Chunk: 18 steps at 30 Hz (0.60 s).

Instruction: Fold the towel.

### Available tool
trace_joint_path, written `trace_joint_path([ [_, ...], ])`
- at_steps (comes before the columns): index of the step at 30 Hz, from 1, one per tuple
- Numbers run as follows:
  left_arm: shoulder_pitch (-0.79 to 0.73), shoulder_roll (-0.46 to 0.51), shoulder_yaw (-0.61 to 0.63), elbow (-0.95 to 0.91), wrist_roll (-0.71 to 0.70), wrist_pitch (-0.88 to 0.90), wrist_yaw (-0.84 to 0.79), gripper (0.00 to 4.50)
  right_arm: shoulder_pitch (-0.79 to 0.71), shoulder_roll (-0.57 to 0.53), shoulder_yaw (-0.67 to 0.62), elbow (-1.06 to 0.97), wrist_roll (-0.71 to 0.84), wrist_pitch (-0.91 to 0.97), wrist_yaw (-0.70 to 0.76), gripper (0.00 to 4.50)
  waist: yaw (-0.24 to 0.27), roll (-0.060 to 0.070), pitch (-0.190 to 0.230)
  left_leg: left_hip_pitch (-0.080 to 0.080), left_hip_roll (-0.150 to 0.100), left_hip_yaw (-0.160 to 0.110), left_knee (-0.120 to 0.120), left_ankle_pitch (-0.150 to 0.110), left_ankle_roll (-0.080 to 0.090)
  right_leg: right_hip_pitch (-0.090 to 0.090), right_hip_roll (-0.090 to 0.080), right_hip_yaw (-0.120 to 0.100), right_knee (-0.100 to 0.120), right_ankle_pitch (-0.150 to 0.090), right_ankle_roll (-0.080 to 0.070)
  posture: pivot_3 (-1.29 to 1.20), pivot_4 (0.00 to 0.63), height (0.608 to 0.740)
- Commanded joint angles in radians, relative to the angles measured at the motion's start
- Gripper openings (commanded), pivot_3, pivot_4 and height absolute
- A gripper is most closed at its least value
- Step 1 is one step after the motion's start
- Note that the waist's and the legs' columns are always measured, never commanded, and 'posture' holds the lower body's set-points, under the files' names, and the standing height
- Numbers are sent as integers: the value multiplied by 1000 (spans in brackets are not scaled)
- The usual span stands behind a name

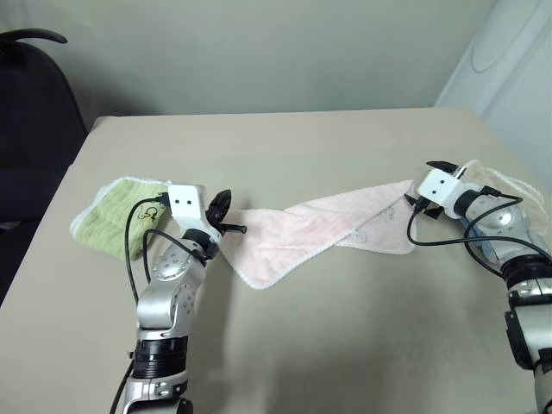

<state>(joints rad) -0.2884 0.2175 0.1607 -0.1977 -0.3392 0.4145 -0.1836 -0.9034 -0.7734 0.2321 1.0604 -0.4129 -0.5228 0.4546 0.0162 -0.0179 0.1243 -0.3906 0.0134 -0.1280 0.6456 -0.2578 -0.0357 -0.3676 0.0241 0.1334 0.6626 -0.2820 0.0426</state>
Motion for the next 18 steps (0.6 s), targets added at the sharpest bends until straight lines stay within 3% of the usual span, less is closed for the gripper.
trace_joint_path([
  [1, 19, -4, 17, -68, 3, -12, 21, 0, -95, -26, 79, 110, -113, -62, -85, 4480, 0, 0, 0, 0, 0, 0, 0, 0, 0, 0, 0, 0, 0, 0, 0, 0, 150, 740],
  [7, 36, -3, 23, -83, 1, -15, 34, 0, -187, -7, 208, 206, -263, -82, -206, 4480, -1, 0, 0, -1, 1, 0, 0, 0, 0, -2, -1, -1, 0, 1, -2, 0, 150, 740],
  [16, 24, -6, 12, -74, 2, -12, 34, 0, -221, 56, 289, 267, -361, -28, -347, 4480, -1, 1, 0, -2, 1, 0, -1, 0, 0, -3, -3, -1, 0, 2, -3, 0, 150, 740],
  [18, 23, -7, 11, -74, 1, -11, 34, 0, -217, 63, 298, 276, -368, -16, -356, 4108, -1, 1, 0, -2, 1, 0, -1, 0, 0, -3, -3, -2, 0, 2, -3, 0, 150, 740],
])
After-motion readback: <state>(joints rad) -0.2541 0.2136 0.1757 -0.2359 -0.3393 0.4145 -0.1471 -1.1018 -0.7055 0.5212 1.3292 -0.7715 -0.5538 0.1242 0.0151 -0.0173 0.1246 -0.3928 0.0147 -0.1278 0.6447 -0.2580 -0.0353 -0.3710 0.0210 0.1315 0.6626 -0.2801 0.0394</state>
